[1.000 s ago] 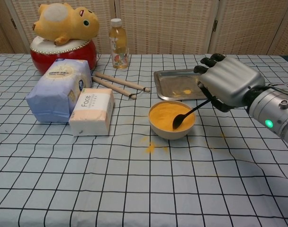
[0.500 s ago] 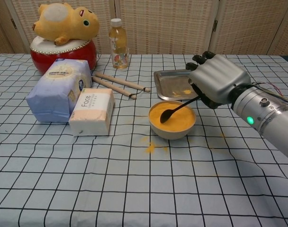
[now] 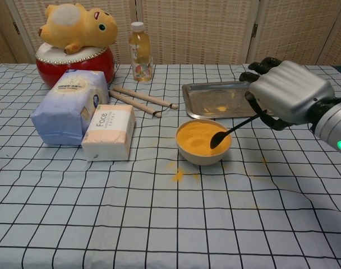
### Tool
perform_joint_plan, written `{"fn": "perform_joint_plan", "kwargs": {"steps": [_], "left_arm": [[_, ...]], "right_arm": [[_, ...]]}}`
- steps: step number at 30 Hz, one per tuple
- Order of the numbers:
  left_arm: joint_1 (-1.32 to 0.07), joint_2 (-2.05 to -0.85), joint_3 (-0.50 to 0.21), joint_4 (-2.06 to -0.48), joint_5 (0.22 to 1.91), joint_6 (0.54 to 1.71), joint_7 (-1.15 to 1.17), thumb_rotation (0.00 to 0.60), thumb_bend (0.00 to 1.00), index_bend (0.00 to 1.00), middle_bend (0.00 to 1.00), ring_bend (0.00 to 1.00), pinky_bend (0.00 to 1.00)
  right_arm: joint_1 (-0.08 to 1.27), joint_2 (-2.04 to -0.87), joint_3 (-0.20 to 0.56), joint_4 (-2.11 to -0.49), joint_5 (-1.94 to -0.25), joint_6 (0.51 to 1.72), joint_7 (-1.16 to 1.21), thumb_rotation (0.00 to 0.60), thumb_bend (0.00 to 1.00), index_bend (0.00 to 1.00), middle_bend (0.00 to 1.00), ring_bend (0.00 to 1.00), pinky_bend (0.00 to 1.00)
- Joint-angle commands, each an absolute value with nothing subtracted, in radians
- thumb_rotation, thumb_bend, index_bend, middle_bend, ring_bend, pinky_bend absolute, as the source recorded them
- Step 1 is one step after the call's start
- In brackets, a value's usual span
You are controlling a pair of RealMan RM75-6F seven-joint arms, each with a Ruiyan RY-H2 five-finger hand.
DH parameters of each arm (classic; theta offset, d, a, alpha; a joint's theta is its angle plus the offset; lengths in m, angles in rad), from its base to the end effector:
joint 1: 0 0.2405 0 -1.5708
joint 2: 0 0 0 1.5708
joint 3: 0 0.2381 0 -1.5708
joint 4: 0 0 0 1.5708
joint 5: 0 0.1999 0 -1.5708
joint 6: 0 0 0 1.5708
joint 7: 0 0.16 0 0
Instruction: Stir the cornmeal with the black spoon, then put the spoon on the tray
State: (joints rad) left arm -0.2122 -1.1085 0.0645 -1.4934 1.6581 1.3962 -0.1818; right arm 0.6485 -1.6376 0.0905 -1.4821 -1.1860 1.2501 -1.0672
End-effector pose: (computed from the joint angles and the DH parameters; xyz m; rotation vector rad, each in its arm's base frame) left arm -0.2855 0.2067 0.1357 -1.6799 -0.9561 -0.9473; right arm -0.1419 -0.3111 -0.0107 1.8192 -0.2354 0.5526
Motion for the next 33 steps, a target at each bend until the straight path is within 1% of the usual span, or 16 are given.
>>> {"fn": "perform_joint_plan", "kwargs": {"steps": [1, 8, 22, 26, 30, 33], "left_arm": [[-0.212, -1.108, 0.064, -1.493, 1.657, 1.396, -0.182, 0.600, 0.42, 0.00, 0.01, 0.00, 0.06], [-0.215, -1.107, 0.063, -1.489, 1.652, 1.390, -0.193, 0.600, 0.42, 0.00, 0.01, 0.00, 0.06], [-0.222, -1.103, 0.060, -1.478, 1.643, 1.377, -0.221, 0.600, 0.42, 0.00, 0.01, 0.00, 0.07], [-0.224, -1.102, 0.060, -1.474, 1.644, 1.375, -0.227, 0.600, 0.42, 0.00, 0.01, 0.00, 0.07], [-0.225, -1.103, 0.060, -1.473, 1.642, 1.374, -0.228, 0.600, 0.42, 0.00, 0.01, 0.00, 0.07], [-0.224, -1.103, 0.060, -1.474, 1.644, 1.376, -0.223, 0.600, 0.42, 0.00, 0.01, 0.00, 0.07]], "right_arm": [[0.649, -1.643, 0.091, -1.473, -1.172, 1.237, -1.077, 0.600, 0.40, 0.83, 0.11, 0.00, 0.08], [0.669, -1.685, 0.108, -1.420, -1.149, 1.210, -1.092, 0.600, 0.40, 0.83, 0.11, 0.00, 0.08], [0.737, -1.827, 0.175, -1.262, -1.091, 1.182, -1.163, 0.600, 0.41, 0.83, 0.11, 0.00, 0.08], [0.748, -1.856, 0.190, -1.222, -1.092, 1.189, -1.146, 0.600, 0.41, 0.84, 0.11, 0.00, 0.08], [0.748, -1.863, 0.192, -1.204, -1.107, 1.199, -1.113, 0.600, 0.41, 0.83, 0.11, 0.00, 0.08], [0.740, -1.847, 0.187, -1.220, -1.125, 1.205, -1.078, 0.600, 0.41, 0.84, 0.11, 0.00, 0.08]]}}
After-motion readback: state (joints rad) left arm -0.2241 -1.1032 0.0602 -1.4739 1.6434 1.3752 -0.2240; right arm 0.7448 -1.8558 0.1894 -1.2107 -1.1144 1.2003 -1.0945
